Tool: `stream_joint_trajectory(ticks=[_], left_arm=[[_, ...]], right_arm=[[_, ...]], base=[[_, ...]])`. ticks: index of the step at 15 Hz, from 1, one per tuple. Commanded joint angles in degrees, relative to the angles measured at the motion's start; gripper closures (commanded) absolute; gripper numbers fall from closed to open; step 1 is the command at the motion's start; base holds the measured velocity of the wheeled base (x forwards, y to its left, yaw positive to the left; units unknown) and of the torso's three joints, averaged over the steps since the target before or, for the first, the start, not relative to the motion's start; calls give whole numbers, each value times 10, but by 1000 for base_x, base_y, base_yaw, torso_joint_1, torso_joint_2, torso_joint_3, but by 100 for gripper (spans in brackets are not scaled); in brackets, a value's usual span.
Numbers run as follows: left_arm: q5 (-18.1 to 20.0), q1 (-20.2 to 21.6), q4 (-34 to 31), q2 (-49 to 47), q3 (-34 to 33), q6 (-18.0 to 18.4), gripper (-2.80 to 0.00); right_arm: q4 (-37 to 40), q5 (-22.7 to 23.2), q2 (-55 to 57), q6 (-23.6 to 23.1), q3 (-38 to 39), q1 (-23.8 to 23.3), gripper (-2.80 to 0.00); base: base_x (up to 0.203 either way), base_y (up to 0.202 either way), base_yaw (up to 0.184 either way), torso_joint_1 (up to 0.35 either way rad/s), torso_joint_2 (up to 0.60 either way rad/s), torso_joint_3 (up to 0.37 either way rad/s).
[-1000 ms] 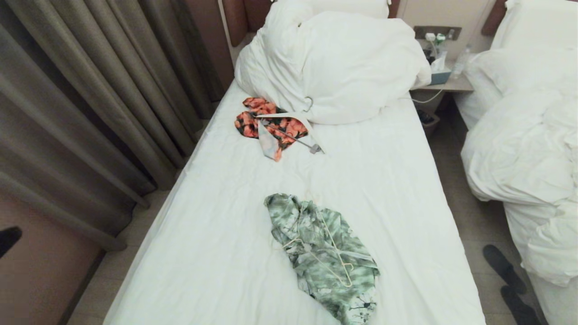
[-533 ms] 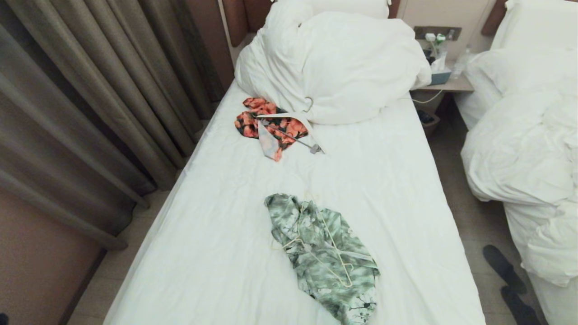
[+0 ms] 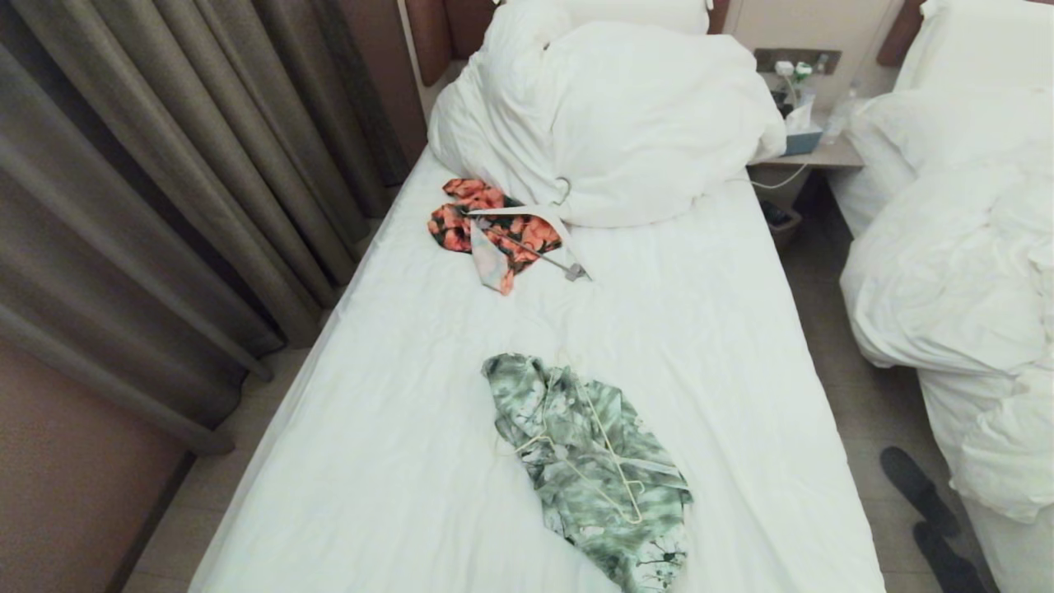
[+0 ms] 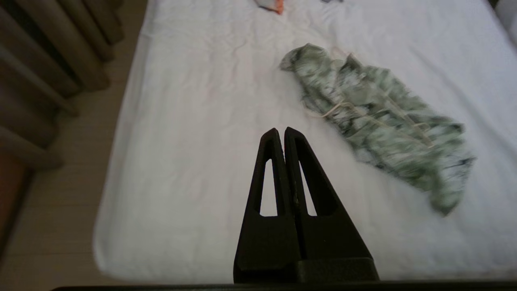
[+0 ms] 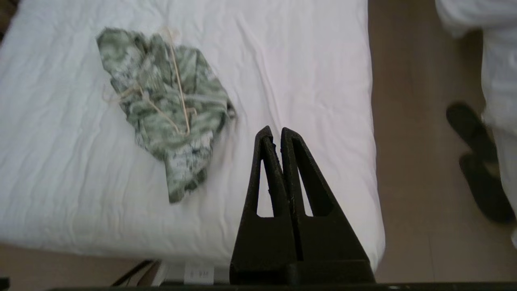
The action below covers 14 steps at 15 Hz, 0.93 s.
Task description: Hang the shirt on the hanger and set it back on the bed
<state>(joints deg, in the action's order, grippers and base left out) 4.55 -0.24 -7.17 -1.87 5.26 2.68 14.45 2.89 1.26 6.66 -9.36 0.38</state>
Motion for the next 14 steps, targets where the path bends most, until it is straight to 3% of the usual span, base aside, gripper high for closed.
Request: stream_joint_trajectory(ticks=[1,2,4,7,8,14], left_arm=[[-19,0,5,19,-15,27,0],[-37,0,19,19,-19,48,0],[-39,0,29,19,-24,62,0],[-39,0,29,19,-24,65,0],[-38,0,27,19,-24,64,0],[-32,0,30,19,-38,29,0]], right_arm=[[-49,1,-12,-4,38,0,0],[-89,0,-12,-8,58,0,0],[-148,-11,-12,-14,82,-1,0],[-149,-18,-12,-113,92,-1,0],[-141,-16,-12,-122,93,-1,0],[-143,-17,-12,-89,93,0,0]], base=[[0,0,0,0,0,0],[0,0,0,0,0,0],[0,0,0,0,0,0],[0,0,0,0,0,0],[0,0,0,0,0,0],[0,0,0,0,0,0]])
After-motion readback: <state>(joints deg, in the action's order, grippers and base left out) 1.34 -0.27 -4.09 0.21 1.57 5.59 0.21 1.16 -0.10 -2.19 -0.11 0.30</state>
